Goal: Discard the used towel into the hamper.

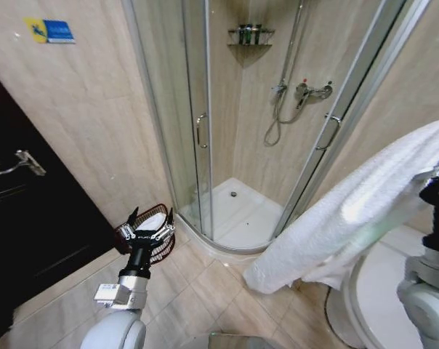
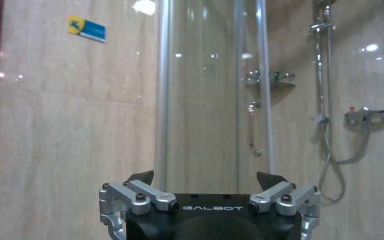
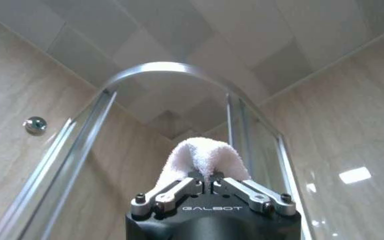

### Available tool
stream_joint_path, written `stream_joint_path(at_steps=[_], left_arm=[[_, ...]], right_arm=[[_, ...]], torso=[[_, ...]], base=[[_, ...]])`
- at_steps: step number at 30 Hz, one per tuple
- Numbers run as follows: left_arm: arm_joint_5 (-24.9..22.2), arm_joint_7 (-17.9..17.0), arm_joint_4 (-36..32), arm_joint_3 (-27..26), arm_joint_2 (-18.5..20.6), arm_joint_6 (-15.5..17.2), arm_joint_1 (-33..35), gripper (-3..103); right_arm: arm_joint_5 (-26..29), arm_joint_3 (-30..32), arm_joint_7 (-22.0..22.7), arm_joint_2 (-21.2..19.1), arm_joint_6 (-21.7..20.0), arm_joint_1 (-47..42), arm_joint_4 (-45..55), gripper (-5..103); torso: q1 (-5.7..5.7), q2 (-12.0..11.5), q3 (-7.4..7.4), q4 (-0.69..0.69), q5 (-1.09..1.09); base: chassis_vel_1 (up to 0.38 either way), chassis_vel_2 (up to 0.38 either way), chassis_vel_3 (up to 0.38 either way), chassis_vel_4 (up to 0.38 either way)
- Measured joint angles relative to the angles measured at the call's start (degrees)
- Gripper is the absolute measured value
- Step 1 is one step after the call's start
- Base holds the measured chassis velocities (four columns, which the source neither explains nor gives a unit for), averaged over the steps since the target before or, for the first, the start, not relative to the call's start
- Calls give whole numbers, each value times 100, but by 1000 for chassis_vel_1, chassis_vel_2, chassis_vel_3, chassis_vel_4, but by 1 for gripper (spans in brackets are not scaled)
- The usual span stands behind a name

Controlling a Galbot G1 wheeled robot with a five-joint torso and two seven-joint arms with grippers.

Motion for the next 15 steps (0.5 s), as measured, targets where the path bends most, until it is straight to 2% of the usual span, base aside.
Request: stream_joint_path(at_steps=[3, 5, 7, 9, 10, 15], left_arm=[[0, 0, 0, -1, 1, 0, 0, 100], [0, 0, 0, 0, 1, 0, 0, 100], [0, 0, 0, 0, 1, 0, 0, 100], [0, 0, 0, 0, 1, 0, 0, 100], [0, 0, 0, -1, 1, 0, 0, 100], [0, -1, 0, -2, 3, 0, 0, 100]], right_arm=[[-2, -3, 0, -6, 0, 12, 2, 3], [-5, -9, 1, -8, 0, 23, 1, 3], [-7, -18, 1, -10, 0, 28, 2, 3], [-8, -24, 1, -14, 0, 41, 2, 3], [-8, -29, 1, -16, 0, 43, 2, 3], [29, -120, 1, -23, 35, 65, 2, 3]], torso=[[-3, 0, -2, 0, -14], [-3, -2, -2, -2, 4], [-3, -4, -3, -2, -7], [-3, -4, -3, -1, -7], [-2, -5, -2, 0, 0], [-3, -6, -4, -1, -7]], base=[[172, 174, -181, -147], [203, 230, -232, -180], [208, 231, -252, -231], [226, 252, -245, -243], [245, 299, -252, -255], [246, 275, -265, -270]])
